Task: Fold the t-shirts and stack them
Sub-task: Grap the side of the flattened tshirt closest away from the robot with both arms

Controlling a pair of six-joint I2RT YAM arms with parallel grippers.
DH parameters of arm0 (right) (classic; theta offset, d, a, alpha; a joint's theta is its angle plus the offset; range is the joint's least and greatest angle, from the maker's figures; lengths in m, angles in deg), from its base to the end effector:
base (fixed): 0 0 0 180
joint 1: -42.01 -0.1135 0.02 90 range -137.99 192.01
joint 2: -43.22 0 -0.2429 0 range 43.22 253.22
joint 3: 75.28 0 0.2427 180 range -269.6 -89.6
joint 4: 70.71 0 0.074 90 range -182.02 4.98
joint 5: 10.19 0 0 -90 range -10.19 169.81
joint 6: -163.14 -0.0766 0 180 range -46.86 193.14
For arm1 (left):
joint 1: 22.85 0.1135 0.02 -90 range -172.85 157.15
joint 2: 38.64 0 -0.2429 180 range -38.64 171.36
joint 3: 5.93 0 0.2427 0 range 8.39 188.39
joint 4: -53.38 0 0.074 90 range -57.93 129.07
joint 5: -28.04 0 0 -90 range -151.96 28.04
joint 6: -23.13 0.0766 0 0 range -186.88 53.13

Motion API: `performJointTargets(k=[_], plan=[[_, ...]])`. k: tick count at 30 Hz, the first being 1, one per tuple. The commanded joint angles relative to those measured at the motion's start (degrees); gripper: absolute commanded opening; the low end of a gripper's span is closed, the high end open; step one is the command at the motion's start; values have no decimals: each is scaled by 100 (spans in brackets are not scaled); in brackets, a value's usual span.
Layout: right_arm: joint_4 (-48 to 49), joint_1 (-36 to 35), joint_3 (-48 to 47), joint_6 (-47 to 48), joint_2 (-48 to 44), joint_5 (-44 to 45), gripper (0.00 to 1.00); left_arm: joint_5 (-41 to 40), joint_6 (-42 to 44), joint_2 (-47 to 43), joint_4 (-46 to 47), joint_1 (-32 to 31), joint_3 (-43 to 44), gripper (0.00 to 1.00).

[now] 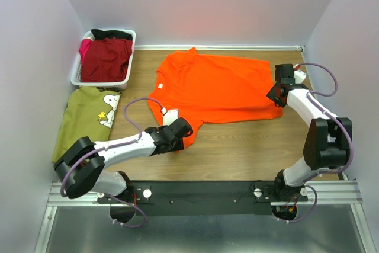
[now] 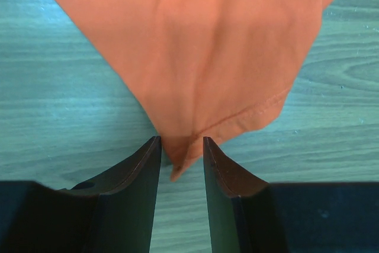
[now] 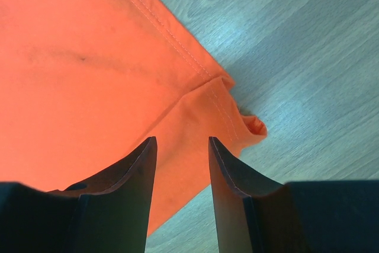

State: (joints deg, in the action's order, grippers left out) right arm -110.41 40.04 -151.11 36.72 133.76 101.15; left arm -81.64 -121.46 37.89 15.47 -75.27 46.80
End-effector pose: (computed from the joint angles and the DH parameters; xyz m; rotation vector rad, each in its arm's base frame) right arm 0.3424 -0.0161 0.1766 0.8612 2.2808 -0.1762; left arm 0.1758 -0.1861 0.1231 -0.1608 2.5638 -0.2552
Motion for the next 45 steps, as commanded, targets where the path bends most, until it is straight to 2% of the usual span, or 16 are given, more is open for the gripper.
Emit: performJointTargets(k=[1, 7, 16, 31, 39, 44, 45], plan=[[60, -66, 78, -58, 121, -60, 49, 218, -395, -24, -207, -242, -71, 43], [60, -83, 61, -58, 192, -60, 49, 298, -641, -68, -278, -470, -167, 43], [78, -119, 17, -58, 297, -78, 48, 0, -921, 72, -242, -479, -211, 43], [78, -145, 43, -5, 262, -78, 48, -317, -1133, -358, -199, -471, -291, 43], [78, -154, 43, 4, 280, -78, 48, -308, -1054, -34, 39, -453, -238, 43], [78, -154, 61, 13, 289, -60, 48, -229, -940, 370, 188, -453, -185, 37], [78, -162, 70, 13, 289, -51, 48, -229, -948, 406, 197, -453, -176, 32]])
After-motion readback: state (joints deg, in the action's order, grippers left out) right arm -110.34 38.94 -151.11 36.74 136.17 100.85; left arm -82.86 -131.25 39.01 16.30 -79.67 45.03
